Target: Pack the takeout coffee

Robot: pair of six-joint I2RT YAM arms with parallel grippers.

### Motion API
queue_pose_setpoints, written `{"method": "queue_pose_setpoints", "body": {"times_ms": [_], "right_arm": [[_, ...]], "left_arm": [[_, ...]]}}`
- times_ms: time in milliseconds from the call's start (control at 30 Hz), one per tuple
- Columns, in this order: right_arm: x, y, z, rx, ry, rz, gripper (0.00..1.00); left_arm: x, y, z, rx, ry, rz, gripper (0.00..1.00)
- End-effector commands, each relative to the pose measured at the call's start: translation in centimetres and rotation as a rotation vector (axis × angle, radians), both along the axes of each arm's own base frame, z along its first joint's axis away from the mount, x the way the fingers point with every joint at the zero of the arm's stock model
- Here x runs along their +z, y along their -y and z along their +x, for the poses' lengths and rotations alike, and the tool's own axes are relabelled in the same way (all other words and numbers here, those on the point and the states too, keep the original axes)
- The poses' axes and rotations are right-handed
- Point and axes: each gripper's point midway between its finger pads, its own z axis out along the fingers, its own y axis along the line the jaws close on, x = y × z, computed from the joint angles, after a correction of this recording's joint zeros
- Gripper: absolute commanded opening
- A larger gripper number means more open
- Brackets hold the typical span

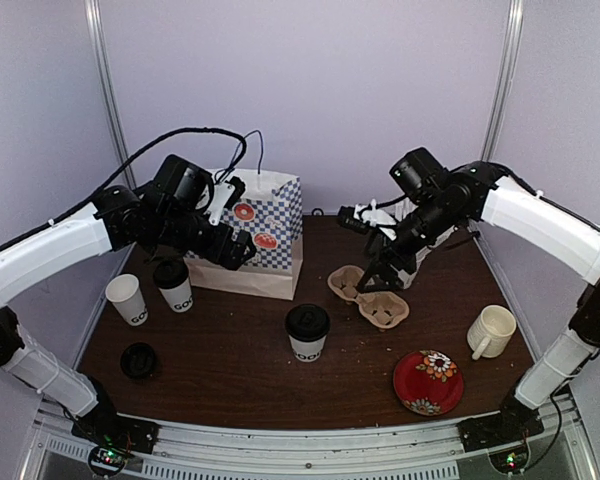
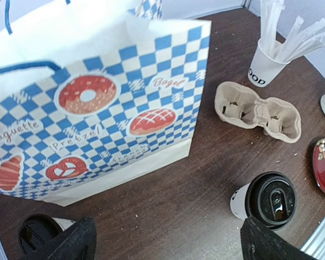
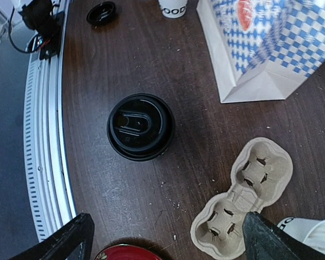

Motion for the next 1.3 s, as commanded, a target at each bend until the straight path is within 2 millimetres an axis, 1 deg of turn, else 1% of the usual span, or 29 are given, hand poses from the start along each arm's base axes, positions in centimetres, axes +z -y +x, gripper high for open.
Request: {"method": "queue_pose_setpoints", "body": {"times_ms": [0, 133, 267, 367, 433, 600, 767, 867, 967, 1100, 1167, 1267], "right_arm": [[-1.5, -2.3, -0.6, 0.101, 0.084, -0.103, 0.99], [-3.2, -5.1, -1.9, 0.179, 0.069, -0.138, 0.99], [-5.0, -7.8, -2.9, 0.240, 0.059, -0.180, 1.00], [-6.8, -9.1, -3.0, 0.259, 0.034, -0.218, 0.99], [-7.5, -9.7, -3.0, 0.264, 0.026, -0.233, 1.00], [-8.8, -10.6, -2.9, 0.268, 0.011, -0.258, 1.00], [-9.8, -10.8, -2.6, 0.256, -0.004, -0.285, 0.99], [-9.8, -10.9, -2.6, 0.254, -0.010, -0.286, 0.99], [-9.3, -10.9, -2.7, 0.254, -0.015, -0.281, 0.98], [-8.9, -10.8, -2.1, 0.234, 0.015, -0.287, 0.97], [-9.2, -10.8, -1.7, 0.221, 0.028, -0.298, 0.99], [-10.1, -10.9, -1.7, 0.223, 0.007, -0.319, 1.00]], "left_arm": [[0.8, -1.5, 0.7, 0.105, 0.030, -0.067, 0.97], [0.4, -2.5, 0.6, 0.138, 0.027, -0.064, 0.97], [0.6, -3.4, 0.5, 0.169, 0.039, -0.064, 0.97], [0.8, -4.1, 0.3, 0.189, 0.051, -0.066, 0.97], [1.1, -4.4, 0.1, 0.191, 0.057, -0.072, 0.97], [0.8, -4.8, -0.3, 0.196, 0.054, -0.071, 0.97], [0.6, -5.0, -0.4, 0.197, 0.049, -0.071, 0.97], [0.5, -5.0, -0.5, 0.196, 0.046, -0.073, 0.97], [0.5, -4.9, -0.5, 0.193, 0.046, -0.074, 0.97], [0.6, -4.9, -0.5, 0.192, 0.048, -0.073, 0.97], [0.5, -4.9, -0.4, 0.192, 0.049, -0.073, 0.97], [0.5, -4.8, -0.4, 0.189, 0.047, -0.073, 0.97]]}}
